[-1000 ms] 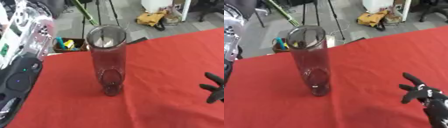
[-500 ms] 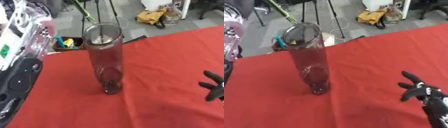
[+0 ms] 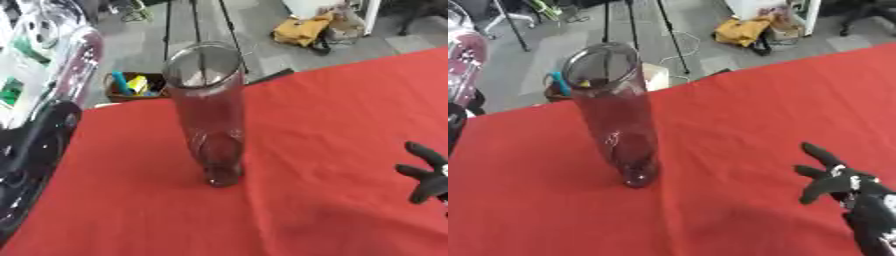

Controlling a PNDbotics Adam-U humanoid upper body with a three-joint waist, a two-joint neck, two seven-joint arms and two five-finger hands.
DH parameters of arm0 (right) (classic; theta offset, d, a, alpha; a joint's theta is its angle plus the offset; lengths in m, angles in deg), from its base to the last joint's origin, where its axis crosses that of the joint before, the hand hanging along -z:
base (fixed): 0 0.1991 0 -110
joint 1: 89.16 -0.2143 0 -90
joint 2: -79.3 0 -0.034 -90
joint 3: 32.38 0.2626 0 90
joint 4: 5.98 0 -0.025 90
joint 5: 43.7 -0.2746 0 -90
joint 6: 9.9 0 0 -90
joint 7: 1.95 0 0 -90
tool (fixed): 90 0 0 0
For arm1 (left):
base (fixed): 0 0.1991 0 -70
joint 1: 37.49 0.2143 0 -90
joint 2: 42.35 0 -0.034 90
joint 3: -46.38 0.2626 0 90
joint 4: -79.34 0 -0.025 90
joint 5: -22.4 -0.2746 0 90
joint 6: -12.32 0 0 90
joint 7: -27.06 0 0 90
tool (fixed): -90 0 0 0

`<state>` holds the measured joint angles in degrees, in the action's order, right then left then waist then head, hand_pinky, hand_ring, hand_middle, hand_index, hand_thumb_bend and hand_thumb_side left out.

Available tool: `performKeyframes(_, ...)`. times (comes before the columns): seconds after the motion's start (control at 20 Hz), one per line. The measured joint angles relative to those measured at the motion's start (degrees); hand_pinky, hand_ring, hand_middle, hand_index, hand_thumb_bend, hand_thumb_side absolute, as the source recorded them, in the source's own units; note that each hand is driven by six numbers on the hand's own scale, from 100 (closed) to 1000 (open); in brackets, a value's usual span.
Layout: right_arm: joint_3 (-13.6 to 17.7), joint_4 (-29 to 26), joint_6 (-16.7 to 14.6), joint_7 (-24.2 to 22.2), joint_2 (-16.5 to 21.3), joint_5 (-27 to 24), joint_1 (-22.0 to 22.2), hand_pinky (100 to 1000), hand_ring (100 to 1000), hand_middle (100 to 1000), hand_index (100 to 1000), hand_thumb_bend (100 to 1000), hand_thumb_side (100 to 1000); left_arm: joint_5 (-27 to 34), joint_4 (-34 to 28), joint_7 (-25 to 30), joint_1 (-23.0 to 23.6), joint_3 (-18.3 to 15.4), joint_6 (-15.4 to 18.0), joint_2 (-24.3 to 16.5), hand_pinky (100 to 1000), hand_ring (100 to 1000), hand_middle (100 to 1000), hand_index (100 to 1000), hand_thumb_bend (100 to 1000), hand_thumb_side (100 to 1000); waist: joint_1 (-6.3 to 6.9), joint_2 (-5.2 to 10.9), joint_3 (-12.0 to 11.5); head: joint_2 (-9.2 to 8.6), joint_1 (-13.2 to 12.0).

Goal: Arrange flowers into the vase.

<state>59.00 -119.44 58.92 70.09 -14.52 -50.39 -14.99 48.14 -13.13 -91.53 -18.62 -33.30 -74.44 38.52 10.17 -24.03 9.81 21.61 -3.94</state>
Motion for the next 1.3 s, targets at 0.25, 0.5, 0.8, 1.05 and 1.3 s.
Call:
performKeyframes(0.25,0.0,0.0,0.4,0.2,0.0,-0.3,0.3,882,1000,505,664,100,911,3.5,-1.3,-0.4,0.0,0.0,-3.3,0.0,100,100,100,100,100,625,-0.04,1.25,-0.4,1.09,-0.1)
performKeyframes(0.5,0.0,0.0,0.7,0.4,0.0,-1.0,0.7,881,1000,506,664,100,910,6.5,-2.0,-0.7,0.0,0.0,-6.5,0.0,100,100,100,100,100,631,-0.09,2.52,-0.7,2.3,-0.1)
performKeyframes(0.8,0.1,0.0,1.2,0.6,0.1,-1.8,0.8,880,1000,506,665,100,910,8.1,-3.0,-0.9,0.6,0.4,-9.6,0.5,100,100,100,100,100,633,-0.45,3.35,-0.9,3.08,-0.1)
performKeyframes(1.05,0.4,0.0,1.5,0.8,0.2,-2.3,0.8,880,1000,506,665,100,910,8.6,-3.6,-0.8,1.2,0.8,-11.1,0.6,100,100,100,100,100,638,-0.47,3.54,-1.1,3.59,0.0)
performKeyframes(1.3,0.4,0.0,1.6,0.8,0.2,-2.6,0.7,879,1000,505,665,100,909,9.8,-4.3,-0.6,1.7,1.2,-12.6,1.5,100,100,100,100,100,647,-0.73,3.54,-1.2,4.09,0.6)
